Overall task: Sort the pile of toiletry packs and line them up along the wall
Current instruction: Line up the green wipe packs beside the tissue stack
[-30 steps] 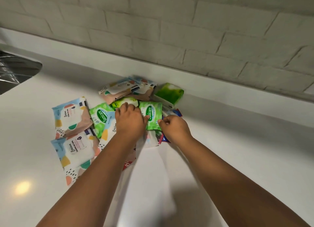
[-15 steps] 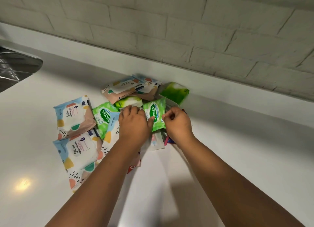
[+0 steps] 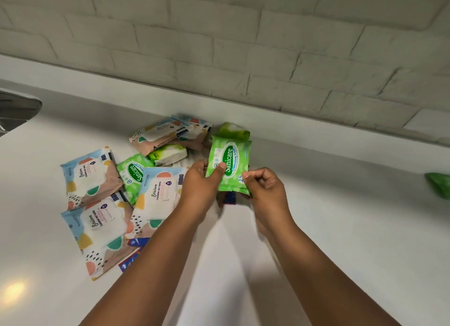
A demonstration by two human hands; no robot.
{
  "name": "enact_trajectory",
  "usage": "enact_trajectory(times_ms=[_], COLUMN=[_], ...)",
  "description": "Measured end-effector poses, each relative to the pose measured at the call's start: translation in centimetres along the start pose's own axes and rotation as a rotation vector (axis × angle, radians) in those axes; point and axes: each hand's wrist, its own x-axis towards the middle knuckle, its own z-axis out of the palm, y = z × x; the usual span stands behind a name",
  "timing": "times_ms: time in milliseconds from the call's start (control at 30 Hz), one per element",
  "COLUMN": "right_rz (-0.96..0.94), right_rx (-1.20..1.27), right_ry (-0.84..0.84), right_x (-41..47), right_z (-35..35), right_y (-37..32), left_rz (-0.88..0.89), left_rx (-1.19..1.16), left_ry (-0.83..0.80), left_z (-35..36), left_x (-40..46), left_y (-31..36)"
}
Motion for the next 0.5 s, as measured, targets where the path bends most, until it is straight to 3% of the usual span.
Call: enact_trajectory(times_ms=[133, 333, 400, 500], right_rz=[0.055, 0.181, 0.218, 0.231], right_rx=[0.086, 0.196, 0.199, 0.227], right_ry=[0.022, -0.009, -0.005, 0.049], right_x=[-0.6, -0.4, -0.6, -0.9], right_z=[-2.2, -7.4, -9.4, -12.0], right_y=[-0.9, -2.3, -2.5, -2.5], left_rz=[0.039, 0.018, -0.014, -0.126], left_rx=[-0.015, -0.024, -0.03, -0.108], left_ry=[-0.113, -0.564, -0.582, -0.442], left_z=[0.9, 2.4, 3.6, 6.0], left_x=[-1.0, -2.8, -3.1, -3.7], left_y=[0.3, 0.9, 0.9, 0.7])
